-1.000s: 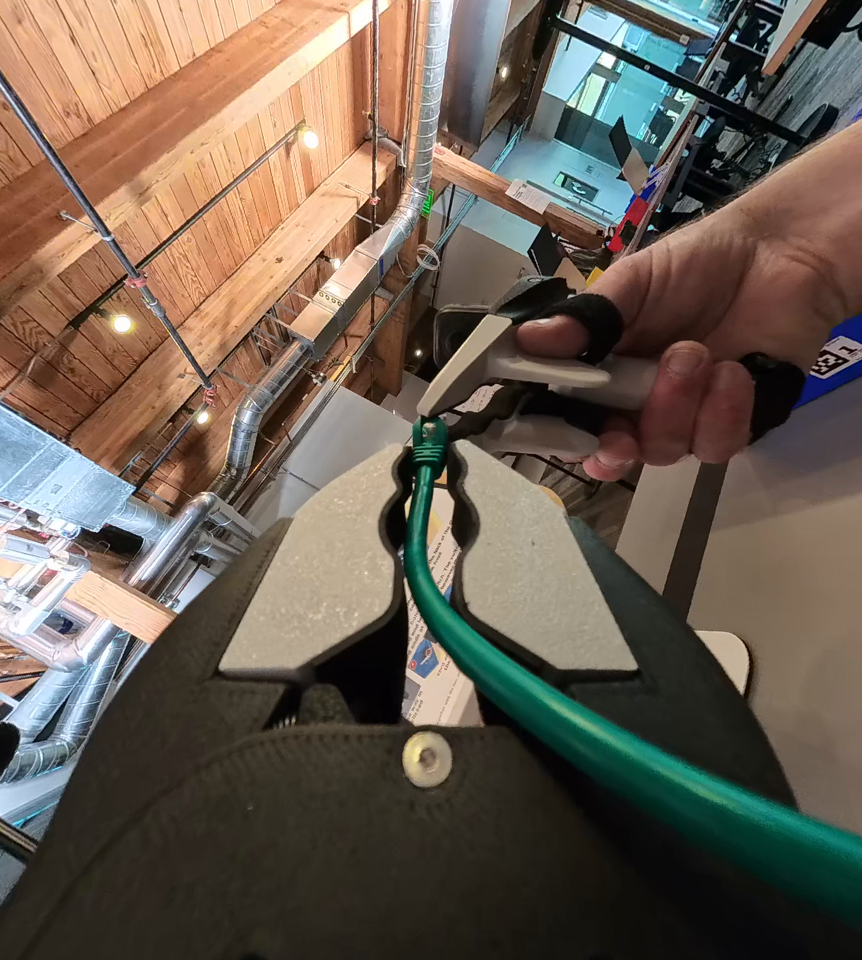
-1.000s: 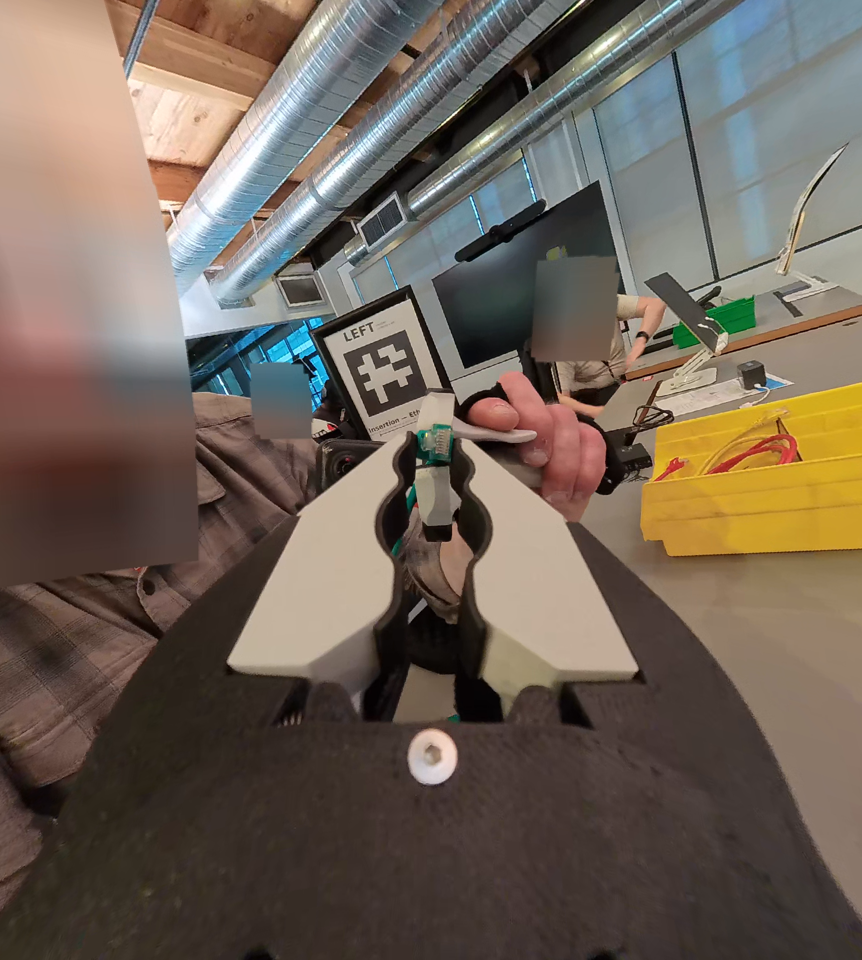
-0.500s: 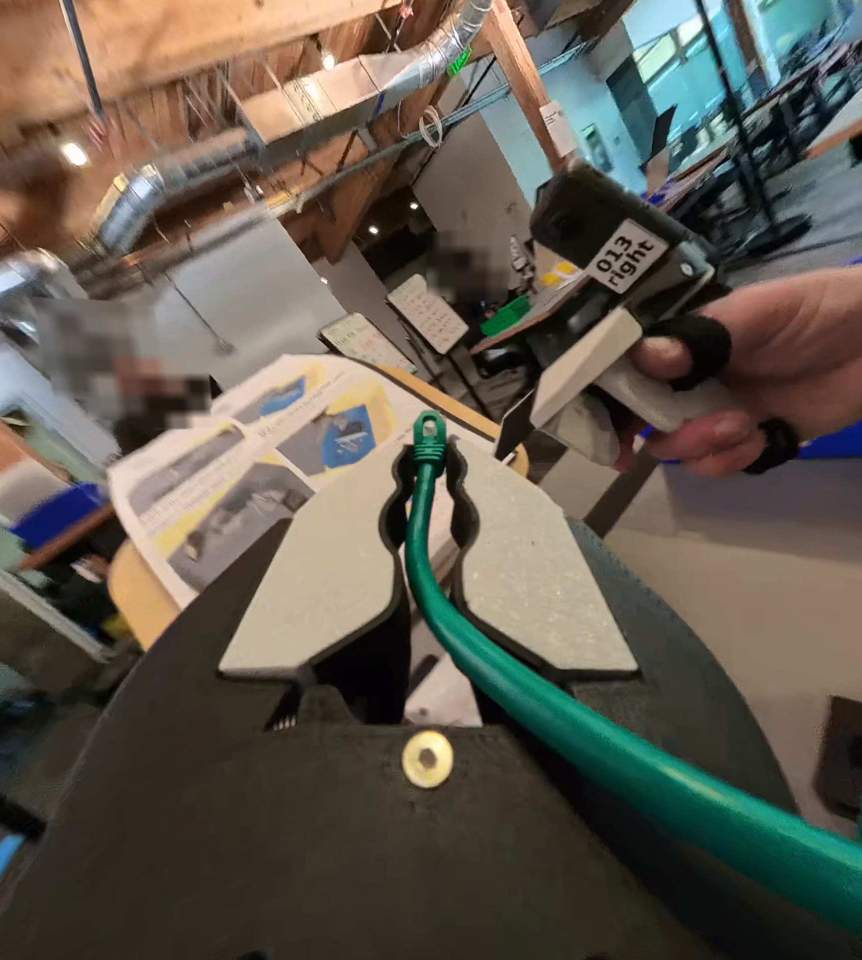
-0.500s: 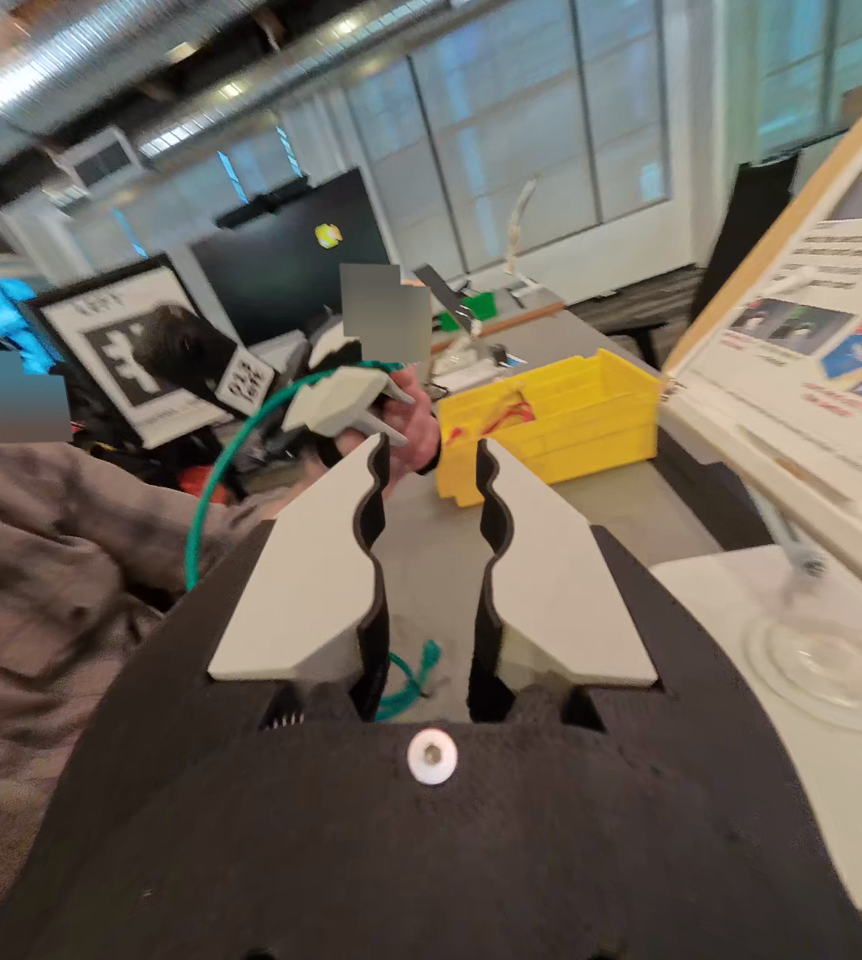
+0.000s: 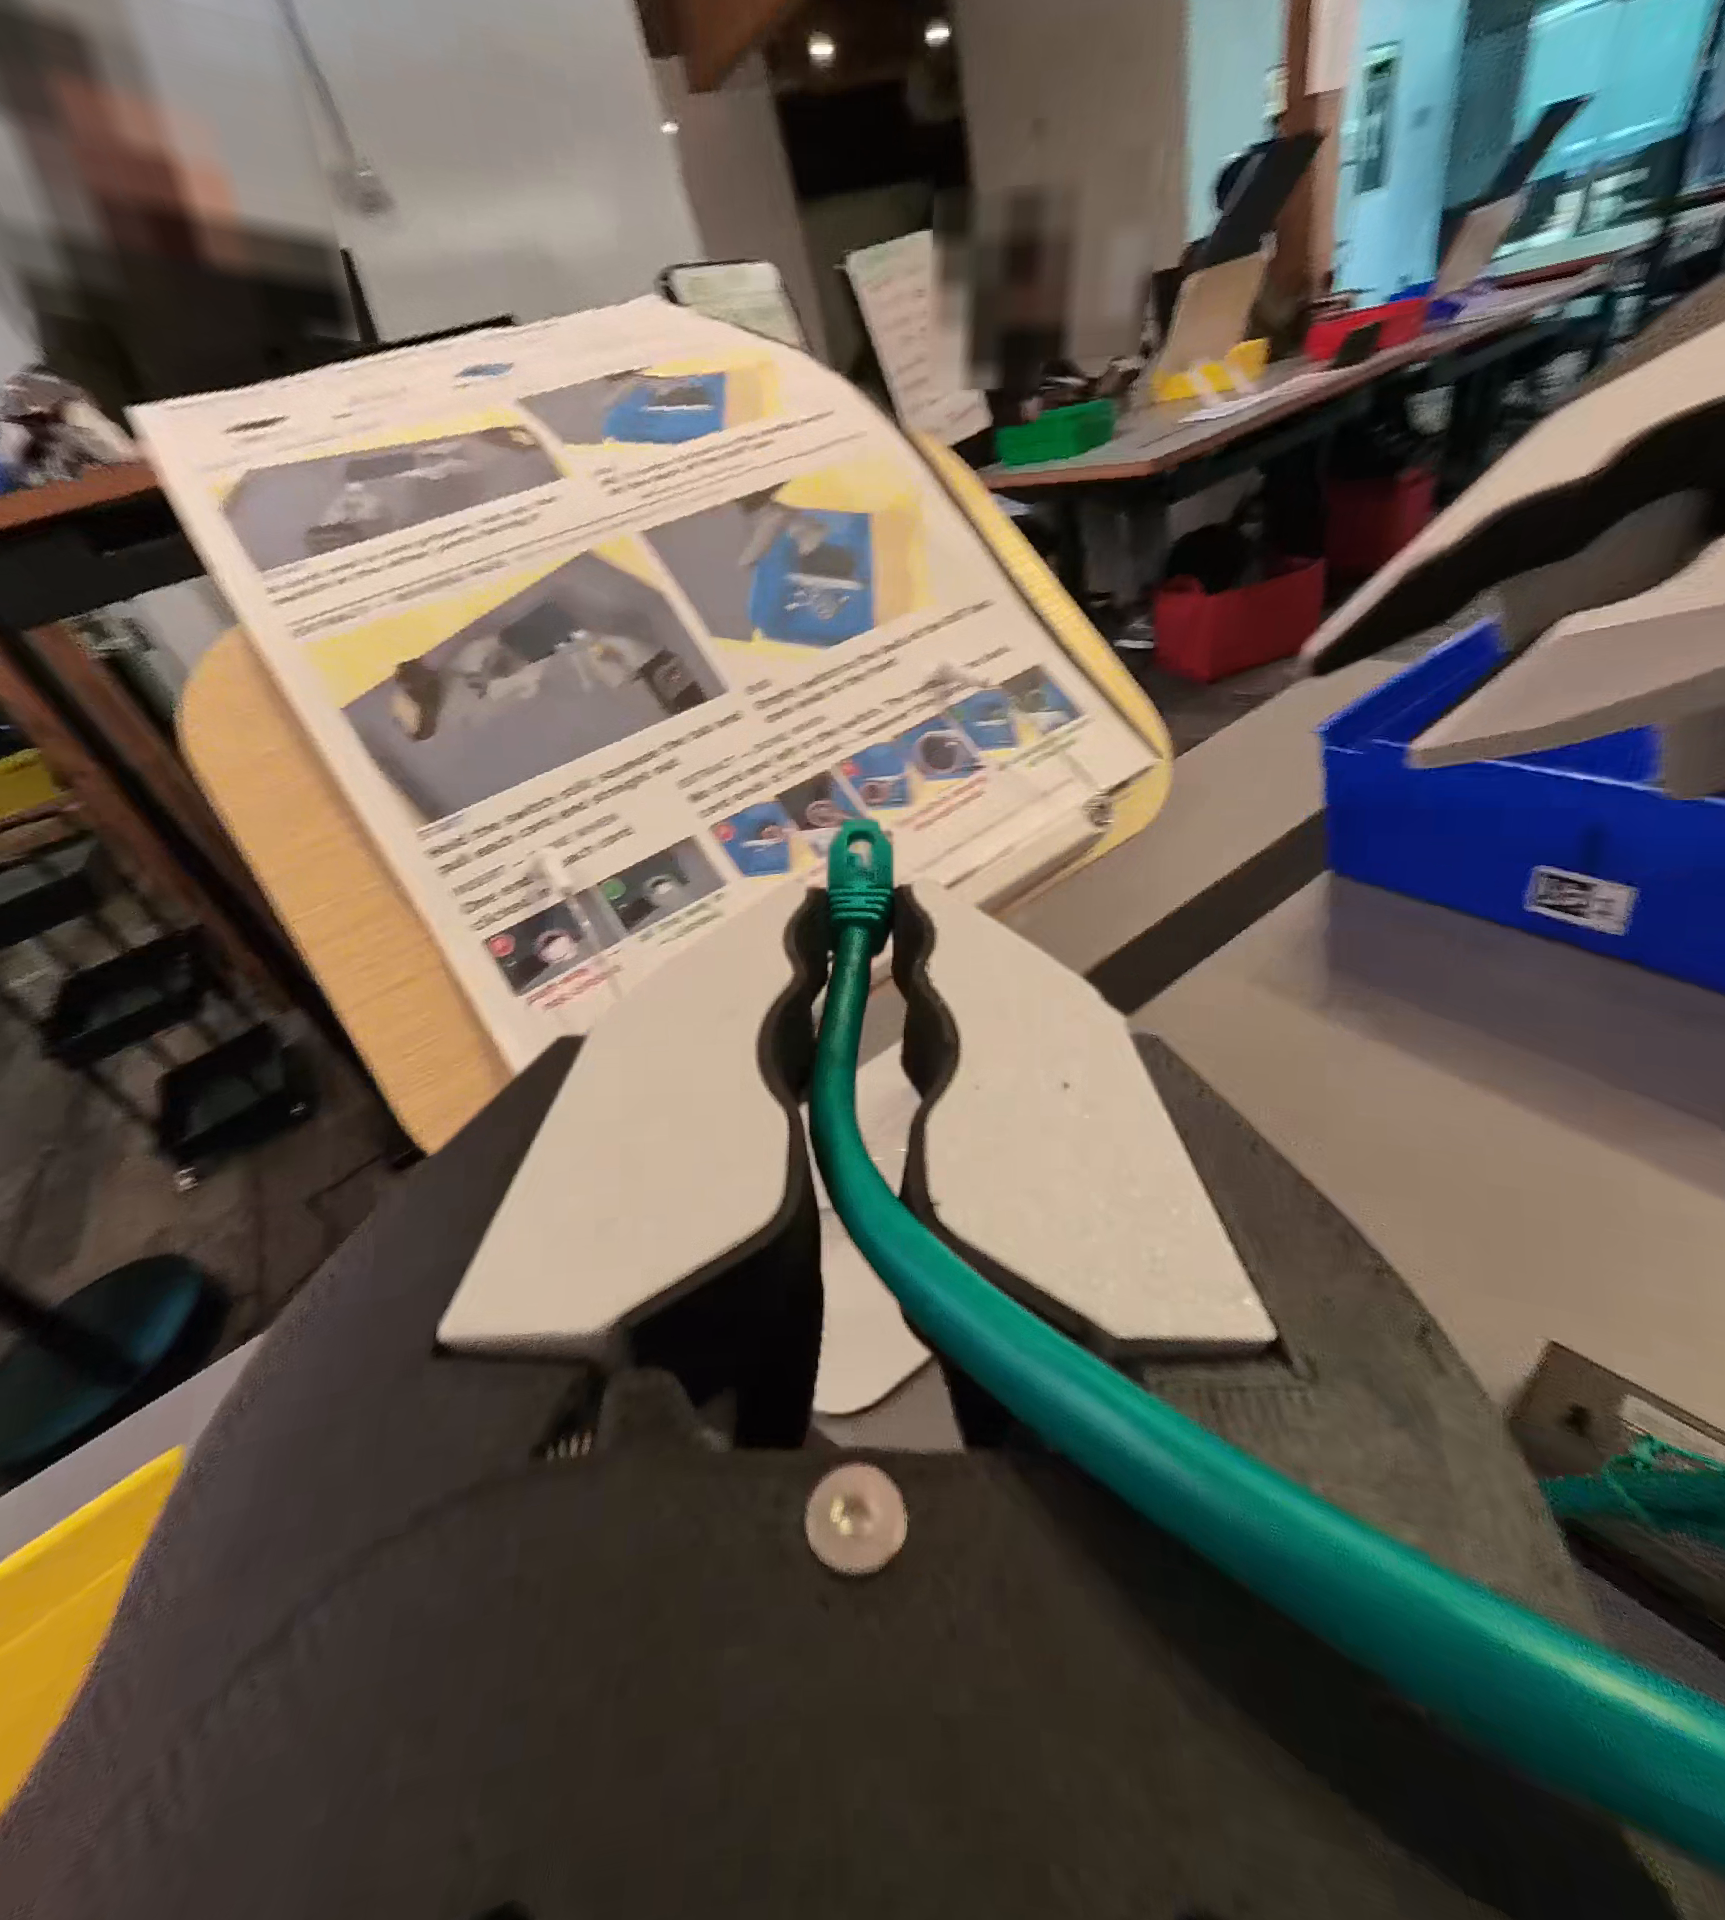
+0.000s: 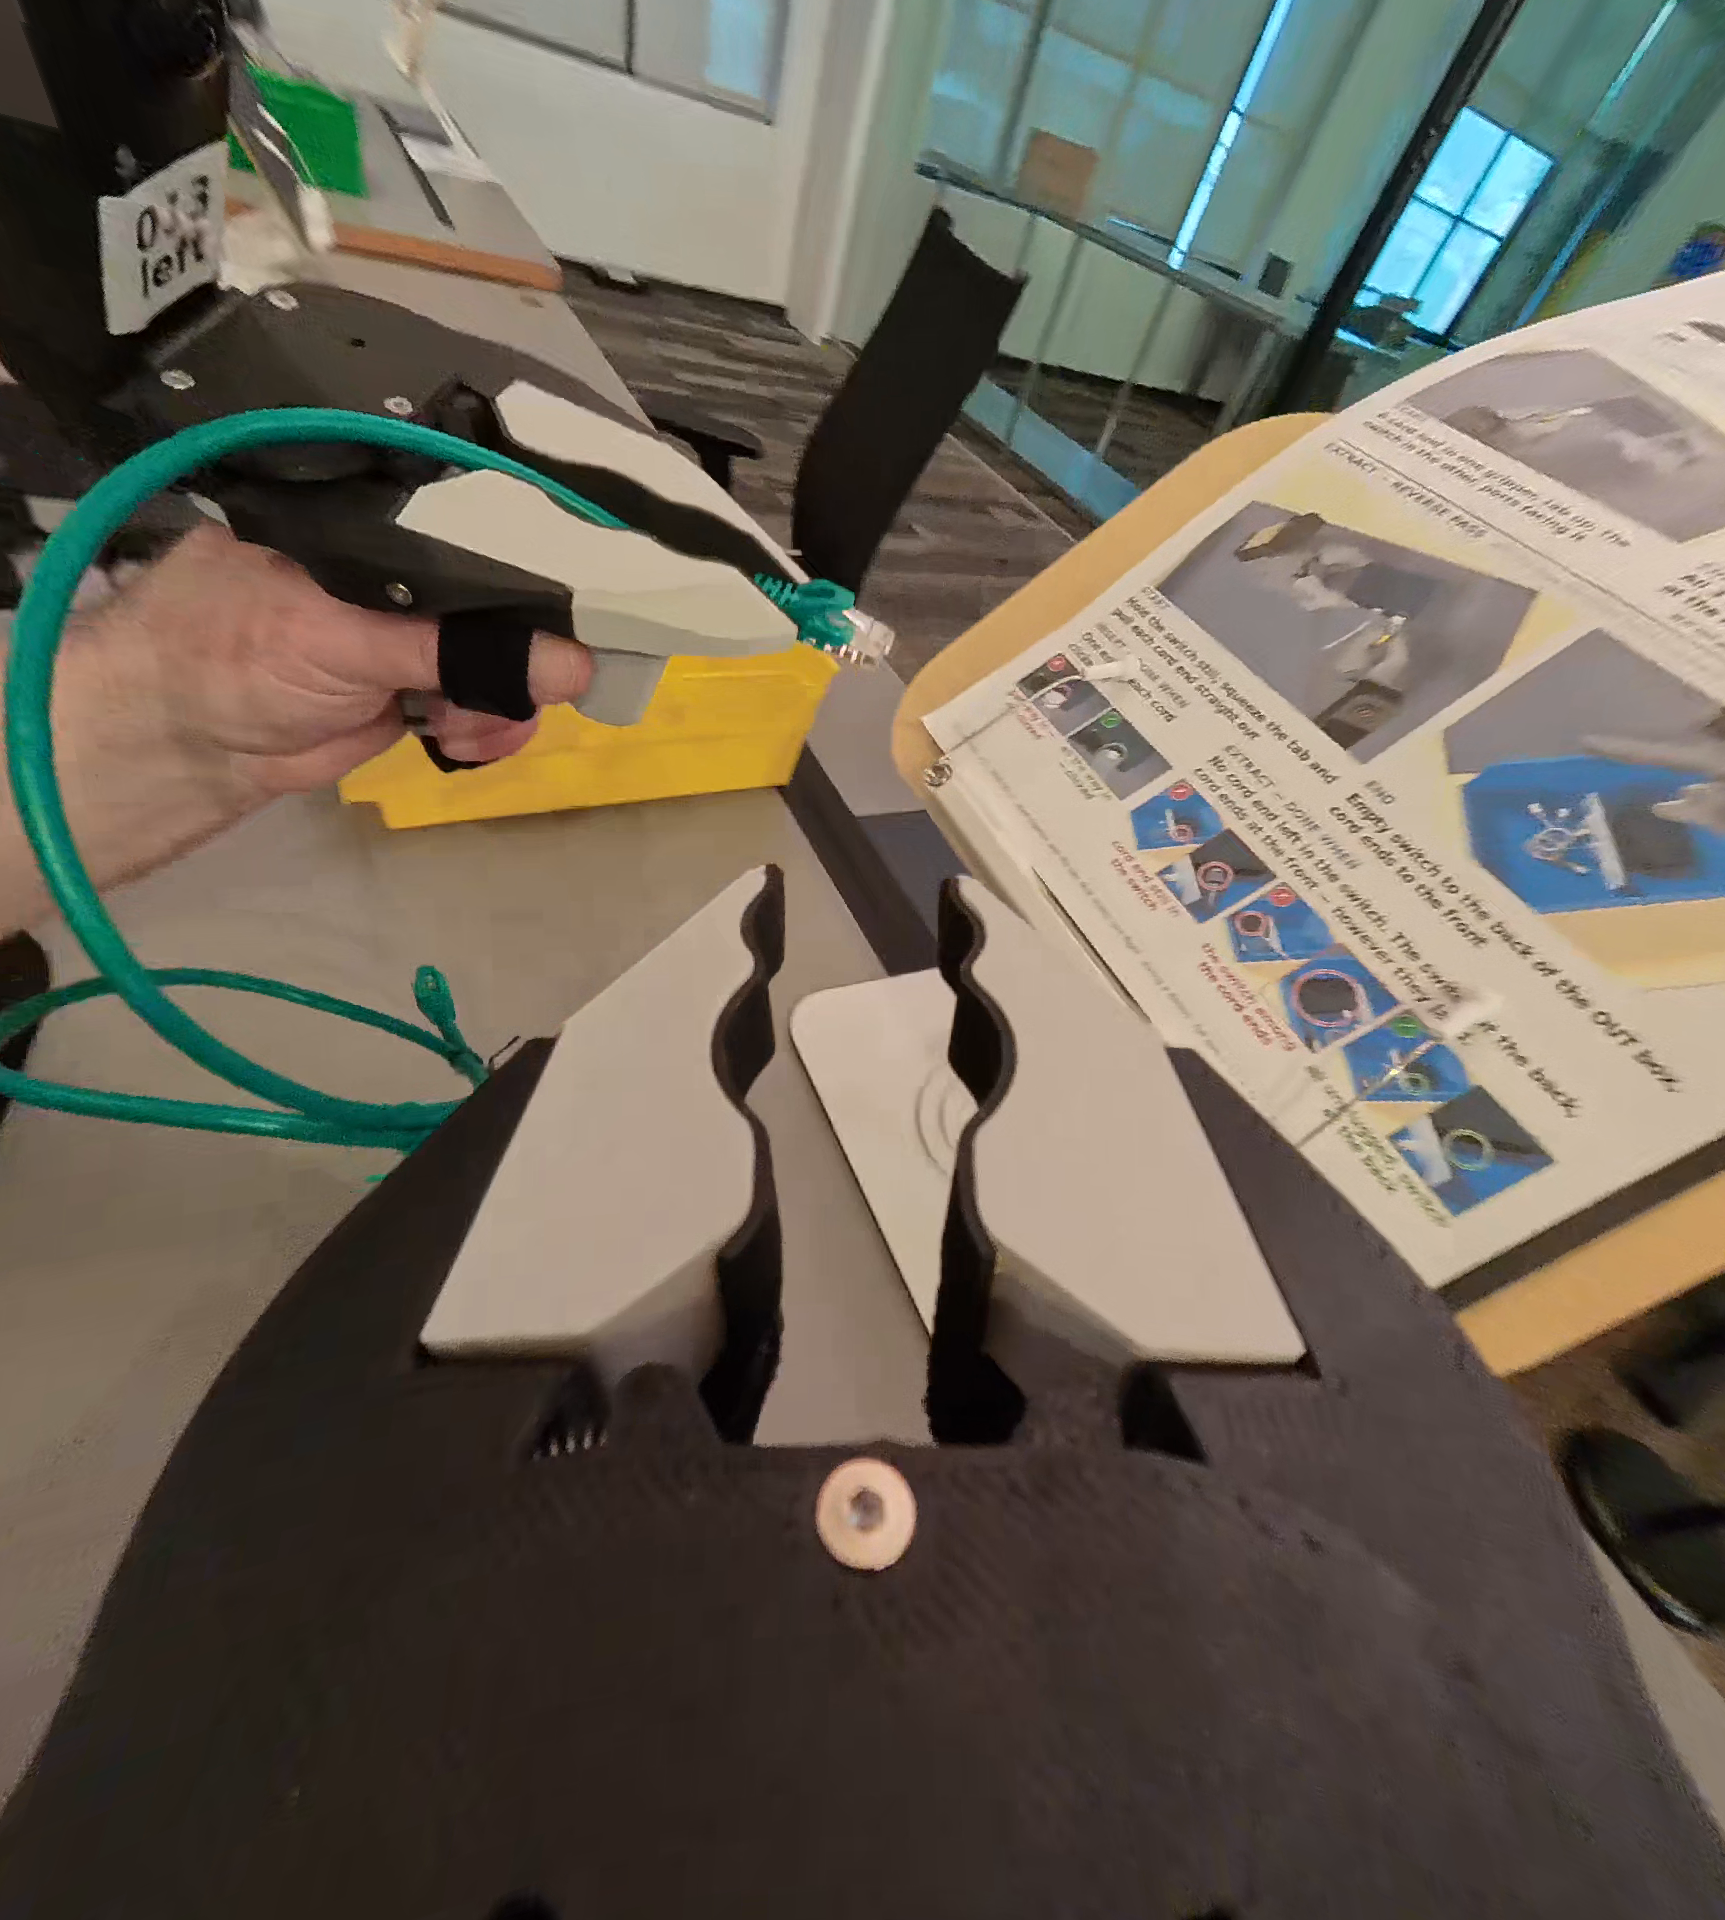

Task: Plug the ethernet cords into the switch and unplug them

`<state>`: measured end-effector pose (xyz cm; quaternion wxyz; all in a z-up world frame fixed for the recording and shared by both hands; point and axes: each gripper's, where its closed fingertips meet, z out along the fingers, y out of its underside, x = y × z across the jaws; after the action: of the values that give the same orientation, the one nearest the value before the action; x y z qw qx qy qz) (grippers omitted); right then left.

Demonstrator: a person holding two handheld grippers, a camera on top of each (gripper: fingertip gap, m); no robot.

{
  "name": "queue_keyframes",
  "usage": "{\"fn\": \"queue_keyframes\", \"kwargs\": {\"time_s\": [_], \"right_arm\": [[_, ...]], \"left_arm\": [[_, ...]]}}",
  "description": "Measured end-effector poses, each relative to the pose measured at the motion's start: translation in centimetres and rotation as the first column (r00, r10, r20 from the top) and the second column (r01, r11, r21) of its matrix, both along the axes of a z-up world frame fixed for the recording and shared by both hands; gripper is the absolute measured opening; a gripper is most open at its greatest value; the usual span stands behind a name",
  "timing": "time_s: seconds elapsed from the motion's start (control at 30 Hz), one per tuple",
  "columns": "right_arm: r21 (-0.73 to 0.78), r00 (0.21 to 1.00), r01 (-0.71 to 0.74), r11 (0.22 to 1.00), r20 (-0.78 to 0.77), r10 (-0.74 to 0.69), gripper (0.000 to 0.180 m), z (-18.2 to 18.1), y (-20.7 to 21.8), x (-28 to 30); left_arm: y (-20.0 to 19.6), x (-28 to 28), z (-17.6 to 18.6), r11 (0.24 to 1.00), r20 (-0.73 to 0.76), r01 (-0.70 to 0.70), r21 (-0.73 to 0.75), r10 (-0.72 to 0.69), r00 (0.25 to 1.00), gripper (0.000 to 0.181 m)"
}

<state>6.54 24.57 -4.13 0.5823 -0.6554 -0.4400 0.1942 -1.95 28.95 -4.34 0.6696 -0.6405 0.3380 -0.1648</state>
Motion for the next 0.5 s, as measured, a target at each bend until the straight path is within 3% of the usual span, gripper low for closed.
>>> {"fn": "queue_keyframes", "kwargs": {"time_s": [0.07,0.23,0.5], "right_arm": [[0.026,0.997,0.042,0.999,0.062,-0.043,0.027,0.1,-0.3,-0.2],[0.121,0.963,0.106,0.987,0.236,-0.133,0.013,-0.6,-2.0,-0.4],[0.055,0.936,0.210,0.976,0.277,-0.217,0.020,-3.5,-5.3,1.2]], "left_arm": [[0.7,-0.9,-0.3,0.997,-0.030,-0.073,0.017,0.073,0.997,0.012],[1.3,-0.8,-1.6,0.995,-0.049,-0.096,0.005,0.096,0.994,0.012],[0.6,0.5,-1.7,0.995,-0.069,-0.093,0.041,0.096,0.993,0.012]]}}
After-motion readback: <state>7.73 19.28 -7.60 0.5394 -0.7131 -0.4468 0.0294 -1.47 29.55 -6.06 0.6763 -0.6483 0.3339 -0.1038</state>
